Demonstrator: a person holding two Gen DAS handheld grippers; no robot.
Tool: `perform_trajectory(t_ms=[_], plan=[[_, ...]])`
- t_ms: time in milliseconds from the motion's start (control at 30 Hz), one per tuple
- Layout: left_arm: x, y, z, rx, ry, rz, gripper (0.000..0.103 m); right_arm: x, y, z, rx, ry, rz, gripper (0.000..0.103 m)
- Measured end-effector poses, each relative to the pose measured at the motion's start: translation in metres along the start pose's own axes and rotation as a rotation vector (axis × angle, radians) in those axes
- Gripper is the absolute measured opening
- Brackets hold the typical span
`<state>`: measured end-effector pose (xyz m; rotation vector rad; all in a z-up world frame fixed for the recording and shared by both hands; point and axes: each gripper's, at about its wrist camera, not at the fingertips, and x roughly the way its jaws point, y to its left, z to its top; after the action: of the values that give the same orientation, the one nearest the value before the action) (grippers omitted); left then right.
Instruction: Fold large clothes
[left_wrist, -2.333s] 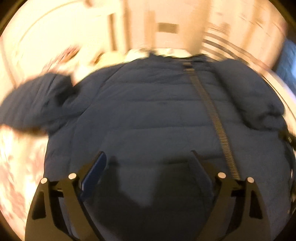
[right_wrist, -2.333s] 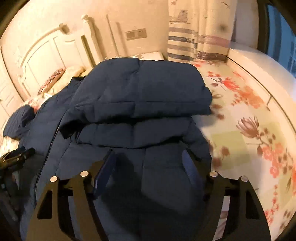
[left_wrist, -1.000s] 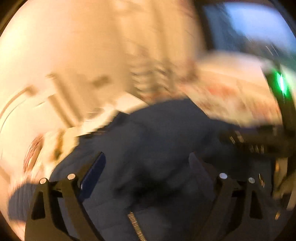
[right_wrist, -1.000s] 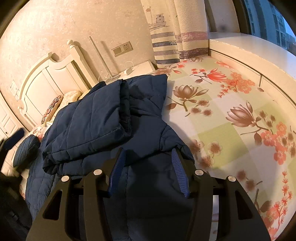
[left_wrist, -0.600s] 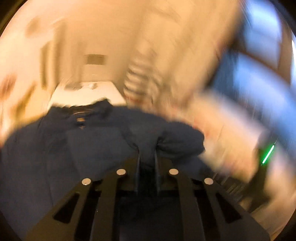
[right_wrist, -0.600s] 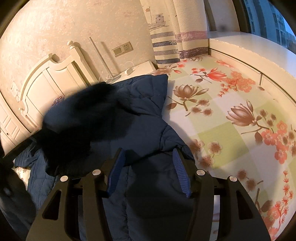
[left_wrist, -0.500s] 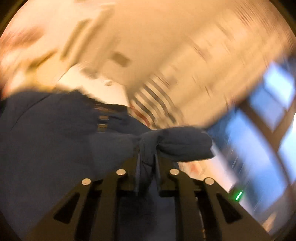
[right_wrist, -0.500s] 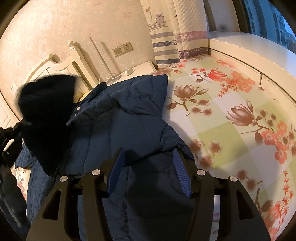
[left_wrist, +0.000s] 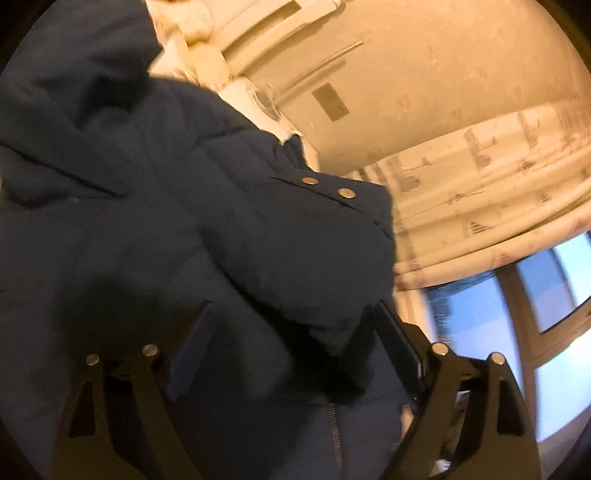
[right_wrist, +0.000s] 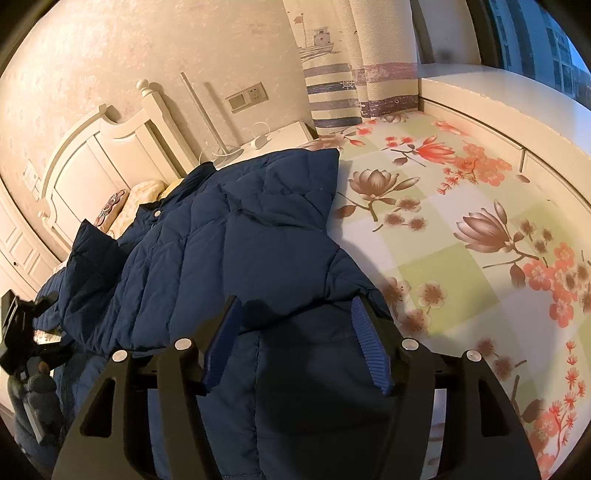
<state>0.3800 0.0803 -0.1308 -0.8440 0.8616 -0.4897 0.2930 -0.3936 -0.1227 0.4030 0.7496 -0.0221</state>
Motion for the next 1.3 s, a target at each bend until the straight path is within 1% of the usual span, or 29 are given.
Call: perform_trajectory(t_ms=[33, 67, 133, 200, 233, 300, 333, 367, 400, 433, 500, 567, 600, 633, 667, 700, 733, 767, 800, 867, 933, 1000, 1033, 1100, 1133, 1167, 1200, 1233, 1300], plan=[[0.004, 0.001, 0.001, -0.028, 0.023, -0.073, 0.084, 0.000, 0.000, 0.000, 0.001, 0.000, 0.001, 0.062], [0.007, 0.004, 0.001, -0.073, 0.044, -0.170, 0.084, 0.000, 0.000, 0.000, 0.001, -0.001, 0.001, 0.062], [0.015, 0.009, 0.004, -0.142, 0.059, -0.256, 0.084, 0.000, 0.001, 0.000, 0.001, 0.001, 0.003, 0.063], [0.027, 0.013, 0.008, -0.189, 0.048, -0.228, 0.083, 0.000, 0.001, 0.000, -0.001, 0.001, 0.003, 0.063], [0.033, 0.013, 0.011, -0.209, 0.043, -0.224, 0.077, 0.000, 0.001, 0.001, -0.002, 0.001, 0.003, 0.064], [0.041, 0.012, 0.018, -0.246, 0.038, -0.224, 0.074, 0.000, 0.001, 0.001, -0.001, 0.001, 0.003, 0.064], [0.047, 0.012, 0.021, -0.269, 0.031, -0.213, 0.068, 0.000, 0.001, 0.000, 0.000, 0.001, 0.003, 0.064], [0.050, 0.011, 0.023, -0.277, 0.021, -0.193, 0.049, 0.000, 0.001, 0.000, -0.001, 0.001, 0.003, 0.064], [0.050, 0.009, 0.025, -0.270, 0.000, -0.164, 0.040, 0.000, 0.001, 0.000, -0.001, 0.001, 0.003, 0.064], [0.045, 0.001, 0.027, -0.223, -0.060, -0.107, 0.028, 0.000, 0.001, 0.000, 0.000, 0.001, 0.004, 0.064], [0.023, -0.025, 0.022, -0.063, -0.199, 0.034, 0.023, 0.000, 0.001, 0.000, -0.001, 0.000, 0.005, 0.065], [-0.003, -0.081, -0.002, 0.261, -0.408, 0.304, 0.023, 0.000, 0.001, 0.000, -0.004, 0.000, 0.008, 0.066], [-0.006, -0.106, -0.020, 0.426, -0.485, 0.428, 0.023, 0.000, 0.002, 0.000, -0.007, 0.000, 0.010, 0.067], [-0.005, -0.119, -0.033, 0.530, -0.515, 0.510, 0.031, 0.000, 0.002, 0.000, -0.009, -0.001, 0.013, 0.069], [0.001, -0.130, -0.043, 0.617, -0.515, 0.594, 0.045, 0.000, 0.003, 0.000, -0.011, -0.001, 0.014, 0.069], [0.012, -0.136, -0.051, 0.694, -0.477, 0.685, 0.059, 0.000, 0.002, 0.000, -0.010, 0.000, 0.015, 0.070], [0.027, -0.135, -0.059, 0.761, -0.412, 0.767, 0.088, 0.000, 0.002, 0.000, -0.007, 0.001, 0.017, 0.070], [0.036, -0.132, -0.064, 0.798, -0.370, 0.795, 0.093, 0.000, 0.001, 0.000, -0.006, 0.002, 0.019, 0.070], [0.041, -0.127, -0.069, 0.810, -0.337, 0.811, 0.093, -0.001, 0.001, 0.000, -0.006, 0.002, 0.019, 0.070], [0.045, -0.114, -0.067, 0.750, -0.279, 0.832, 0.093, -0.001, 0.002, 0.000, -0.008, 0.001, 0.018, 0.070], [0.026, -0.110, -0.060, 0.641, -0.334, 0.840, 0.093, -0.001, 0.002, 0.000, -0.008, 0.001, 0.018, 0.070], [-0.001, -0.107, -0.050, 0.524, -0.439, 0.853, 0.094, -0.001, 0.002, 0.000, -0.008, 0.002, 0.018, 0.070], [-0.023, -0.105, -0.049, 0.476, -0.490, 0.842, 0.094, -0.001, 0.002, 0.000, -0.009, 0.002, 0.017, 0.070], [-0.032, -0.107, -0.037, 0.446, -0.531, 0.798, 0.094, -0.001, 0.003, 0.000, -0.011, 0.003, 0.015, 0.070], [-0.027, -0.109, -0.031, 0.463, -0.499, 0.773, 0.095, -0.001, 0.003, 0.000, -0.013, 0.003, 0.013, 0.070], [-0.021, -0.108, -0.028, 0.507, -0.426, 0.744, 0.095, -0.001, 0.003, 0.000, -0.014, 0.002, 0.011, 0.070], [-0.013, -0.108, -0.027, 0.538, -0.384, 0.734, 0.095, -0.001, 0.003, 0.000, -0.016, 0.002, 0.009, 0.070], [-0.001, -0.106, -0.027, 0.602, -0.324, 0.737, 0.095, -0.001, 0.003, 0.000, -0.018, 0.002, 0.007, 0.070], [0.026, -0.096, -0.031, 0.683, -0.225, 0.781, 0.095, -0.001, 0.004, -0.001, -0.022, -0.002, 0.000, 0.070]])
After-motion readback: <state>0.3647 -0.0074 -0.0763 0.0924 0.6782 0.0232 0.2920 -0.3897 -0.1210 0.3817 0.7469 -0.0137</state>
